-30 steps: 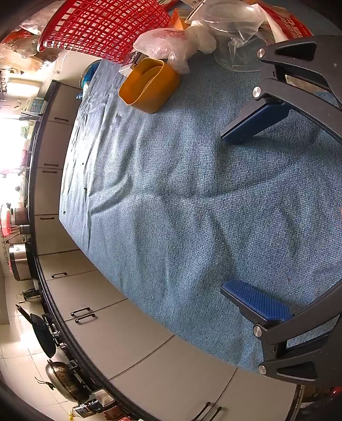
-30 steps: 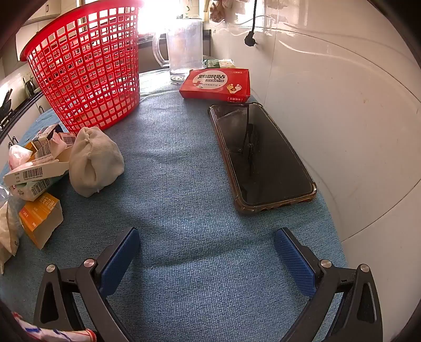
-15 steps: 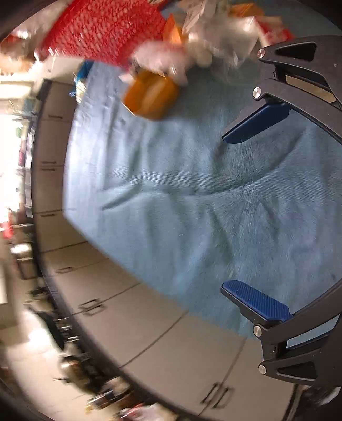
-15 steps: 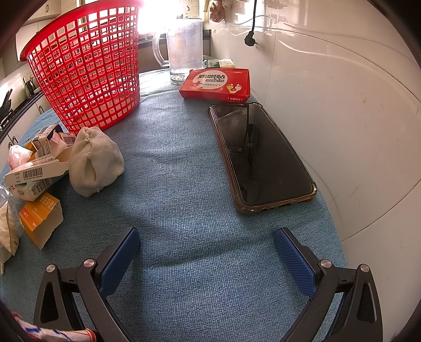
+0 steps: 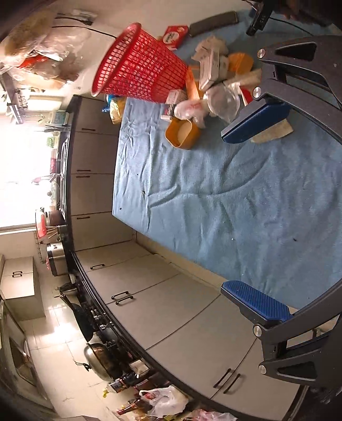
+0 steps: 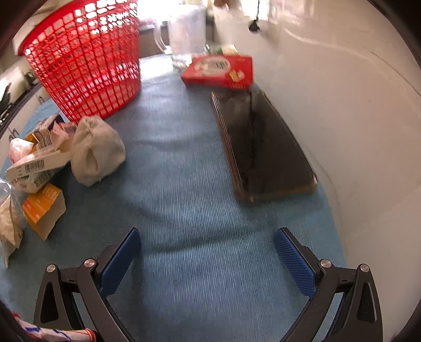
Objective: Collect trash
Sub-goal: 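Move both tools toward the pile of trash beside the red basket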
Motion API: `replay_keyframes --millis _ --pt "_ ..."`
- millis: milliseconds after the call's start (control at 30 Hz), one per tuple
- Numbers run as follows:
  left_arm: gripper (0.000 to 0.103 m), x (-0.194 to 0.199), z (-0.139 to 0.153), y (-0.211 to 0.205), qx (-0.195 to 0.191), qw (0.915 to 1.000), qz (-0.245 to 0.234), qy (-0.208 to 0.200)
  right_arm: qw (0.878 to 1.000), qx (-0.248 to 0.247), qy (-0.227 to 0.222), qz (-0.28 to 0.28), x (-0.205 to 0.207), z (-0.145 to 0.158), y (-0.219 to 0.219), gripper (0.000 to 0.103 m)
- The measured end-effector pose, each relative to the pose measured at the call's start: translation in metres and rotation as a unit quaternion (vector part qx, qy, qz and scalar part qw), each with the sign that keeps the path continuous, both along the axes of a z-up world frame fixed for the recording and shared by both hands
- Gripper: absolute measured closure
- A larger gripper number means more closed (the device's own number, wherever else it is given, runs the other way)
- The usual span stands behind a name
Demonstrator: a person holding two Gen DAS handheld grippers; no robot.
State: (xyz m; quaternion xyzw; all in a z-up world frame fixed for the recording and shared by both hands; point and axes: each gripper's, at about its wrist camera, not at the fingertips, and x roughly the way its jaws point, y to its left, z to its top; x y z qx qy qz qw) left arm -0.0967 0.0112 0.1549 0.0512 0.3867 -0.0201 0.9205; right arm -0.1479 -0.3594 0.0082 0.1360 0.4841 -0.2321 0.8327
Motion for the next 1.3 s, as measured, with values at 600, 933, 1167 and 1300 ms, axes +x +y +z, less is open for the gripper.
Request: replay_keyframes --millis 600,933,1167,1300 --pt "0.0 -0.047 0.028 -0.031 -0.02 0.9974 -0.068 -0.012 0.983 -0.112 -0.143 -0.03 -0.075 0.152 0.124 0.0" --pt "0.0 -0.068 0.028 -0.026 -0.023 0.9964 -0.081 -0.012 0.983 -0.15 -0.094 -0.04 -0.066 0.164 0.144 0.0" --pt "0.0 -0.071 0.03 -0.027 -0.021 0.996 -0.085 -0.015 0.985 -0.154 -0.079 -0.025 -0.062 0.16 0.155 0.0" --pt "0.0 -0.07 0.027 -0.029 -0.02 0.9955 -0.092 -0.009 0.985 -0.158 -0.066 -0.021 -0.06 0.157 0.159 0.0"
